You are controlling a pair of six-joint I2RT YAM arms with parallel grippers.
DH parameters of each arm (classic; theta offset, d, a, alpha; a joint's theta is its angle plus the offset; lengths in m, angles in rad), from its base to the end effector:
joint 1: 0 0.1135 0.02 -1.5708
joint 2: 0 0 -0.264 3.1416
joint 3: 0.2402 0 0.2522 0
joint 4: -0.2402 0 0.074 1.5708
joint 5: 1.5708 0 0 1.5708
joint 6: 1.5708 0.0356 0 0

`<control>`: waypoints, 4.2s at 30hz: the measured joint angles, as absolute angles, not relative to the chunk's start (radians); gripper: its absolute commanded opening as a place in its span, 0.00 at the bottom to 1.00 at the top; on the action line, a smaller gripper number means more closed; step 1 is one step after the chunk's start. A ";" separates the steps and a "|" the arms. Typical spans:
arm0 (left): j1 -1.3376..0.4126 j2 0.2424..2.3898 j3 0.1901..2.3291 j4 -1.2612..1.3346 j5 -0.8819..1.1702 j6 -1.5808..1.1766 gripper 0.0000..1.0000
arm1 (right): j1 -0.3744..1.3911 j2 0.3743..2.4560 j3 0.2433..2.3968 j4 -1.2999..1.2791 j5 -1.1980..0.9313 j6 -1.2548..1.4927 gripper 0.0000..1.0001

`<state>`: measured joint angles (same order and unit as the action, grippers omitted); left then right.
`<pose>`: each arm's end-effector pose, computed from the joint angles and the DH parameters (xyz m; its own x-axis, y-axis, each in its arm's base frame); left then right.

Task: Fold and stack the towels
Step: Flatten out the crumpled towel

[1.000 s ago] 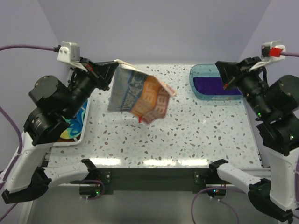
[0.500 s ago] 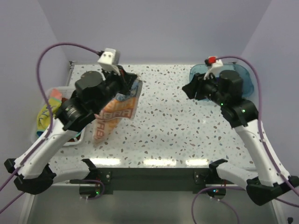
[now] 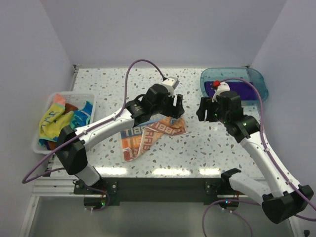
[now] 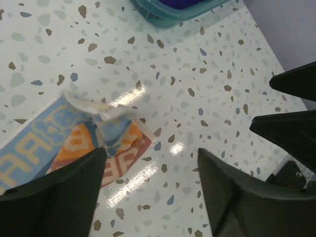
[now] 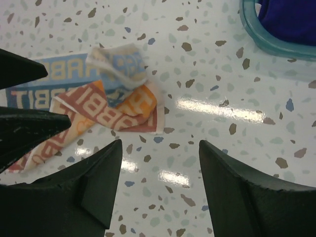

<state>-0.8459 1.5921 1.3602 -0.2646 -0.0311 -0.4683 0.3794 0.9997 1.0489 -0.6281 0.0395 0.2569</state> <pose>0.2489 -0.2794 0.3273 -0.6114 0.0098 -0.7913 0.5089 0.7706 -0.3837 0.1963 0.0767 0.3476 -0.5777 0.0430 -0.8151 -0.1991 0.9610 0.1918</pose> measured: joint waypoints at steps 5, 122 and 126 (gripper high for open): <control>-0.833 1.574 1.349 -0.263 -0.072 -0.479 1.00 | 0.379 1.021 0.991 -0.626 0.045 0.261 0.58; -0.482 1.844 1.451 -0.425 0.005 -0.329 0.64 | 0.502 1.692 1.258 -0.656 0.033 0.210 0.42; -0.553 1.919 1.478 -0.412 0.005 -0.329 0.57 | 0.419 1.753 1.258 -0.616 0.037 0.251 0.42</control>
<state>-0.5533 1.9190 1.4784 -0.4122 0.0051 -0.3290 0.4194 1.7531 1.2583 -0.6159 0.0368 0.2508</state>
